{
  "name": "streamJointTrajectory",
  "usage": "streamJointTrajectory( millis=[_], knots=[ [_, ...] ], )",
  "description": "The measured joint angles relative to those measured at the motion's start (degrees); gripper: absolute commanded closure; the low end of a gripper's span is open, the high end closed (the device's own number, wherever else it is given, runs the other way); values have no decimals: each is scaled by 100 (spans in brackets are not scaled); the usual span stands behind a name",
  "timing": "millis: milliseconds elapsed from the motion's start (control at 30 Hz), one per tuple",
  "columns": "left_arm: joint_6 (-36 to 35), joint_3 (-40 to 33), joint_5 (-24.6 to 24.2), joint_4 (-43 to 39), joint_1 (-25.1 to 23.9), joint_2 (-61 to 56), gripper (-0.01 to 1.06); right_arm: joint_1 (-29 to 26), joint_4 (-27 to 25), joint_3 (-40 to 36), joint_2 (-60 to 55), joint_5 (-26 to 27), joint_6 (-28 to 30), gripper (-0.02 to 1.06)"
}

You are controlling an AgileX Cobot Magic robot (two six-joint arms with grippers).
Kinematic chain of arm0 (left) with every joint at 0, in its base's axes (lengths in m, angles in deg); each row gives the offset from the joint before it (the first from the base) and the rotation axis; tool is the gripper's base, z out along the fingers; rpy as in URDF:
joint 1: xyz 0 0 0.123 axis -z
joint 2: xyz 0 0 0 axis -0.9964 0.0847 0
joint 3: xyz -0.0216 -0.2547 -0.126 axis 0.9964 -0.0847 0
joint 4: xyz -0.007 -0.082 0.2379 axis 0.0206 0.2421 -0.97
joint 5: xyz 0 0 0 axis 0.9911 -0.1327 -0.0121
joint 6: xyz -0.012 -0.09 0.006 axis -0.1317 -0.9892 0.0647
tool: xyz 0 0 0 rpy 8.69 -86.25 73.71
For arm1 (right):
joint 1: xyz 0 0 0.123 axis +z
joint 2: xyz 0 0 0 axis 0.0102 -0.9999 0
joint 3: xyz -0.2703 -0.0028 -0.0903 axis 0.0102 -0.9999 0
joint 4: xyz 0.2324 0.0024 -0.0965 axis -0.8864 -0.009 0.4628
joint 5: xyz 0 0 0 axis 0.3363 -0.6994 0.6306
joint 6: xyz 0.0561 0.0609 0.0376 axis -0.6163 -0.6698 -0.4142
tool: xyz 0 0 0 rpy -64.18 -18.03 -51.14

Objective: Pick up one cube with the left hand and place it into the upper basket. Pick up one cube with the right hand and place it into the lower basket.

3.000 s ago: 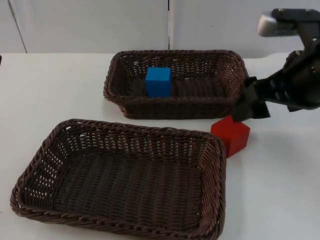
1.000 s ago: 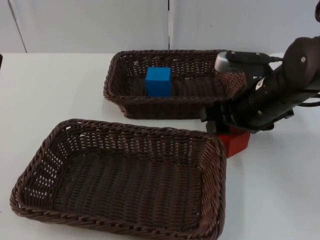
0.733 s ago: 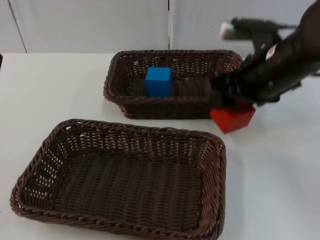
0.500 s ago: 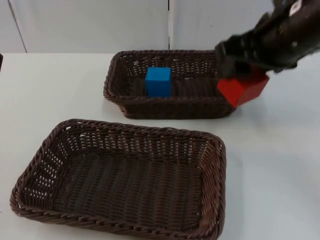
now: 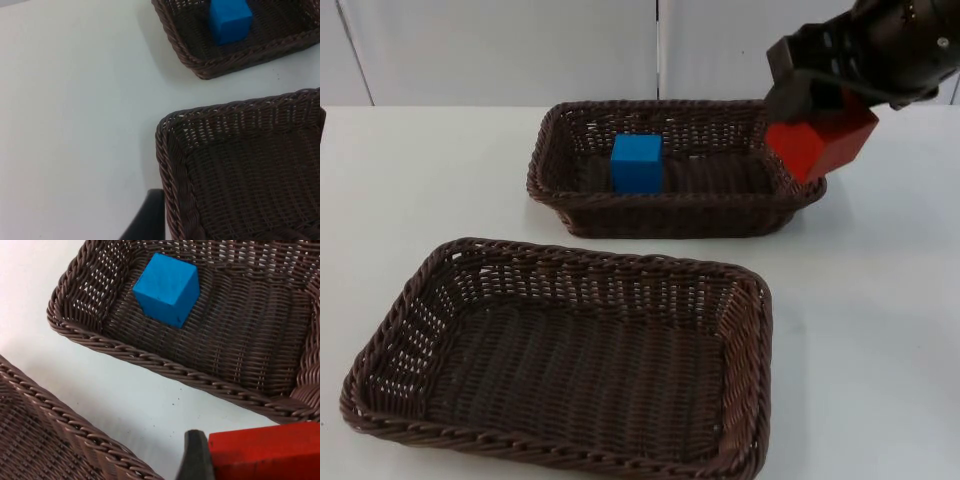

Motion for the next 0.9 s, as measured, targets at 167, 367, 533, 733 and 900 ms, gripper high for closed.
streamJointTrajectory(
  millis=[167,367,533,733,900],
  knots=[
    [0,0,0,0,0,0,15,0,0,0,0,-22,0,105],
    [0,0,0,0,0,0,15,287,0,0,0,-94,256,105],
    [0,0,0,10,0,0,15,642,0,0,0,-102,375,105],
    [0,0,0,10,0,0,15,1109,0,0,0,-102,386,105],
    [0,0,0,10,0,0,15,1506,0,0,0,-102,396,105]
  ],
)
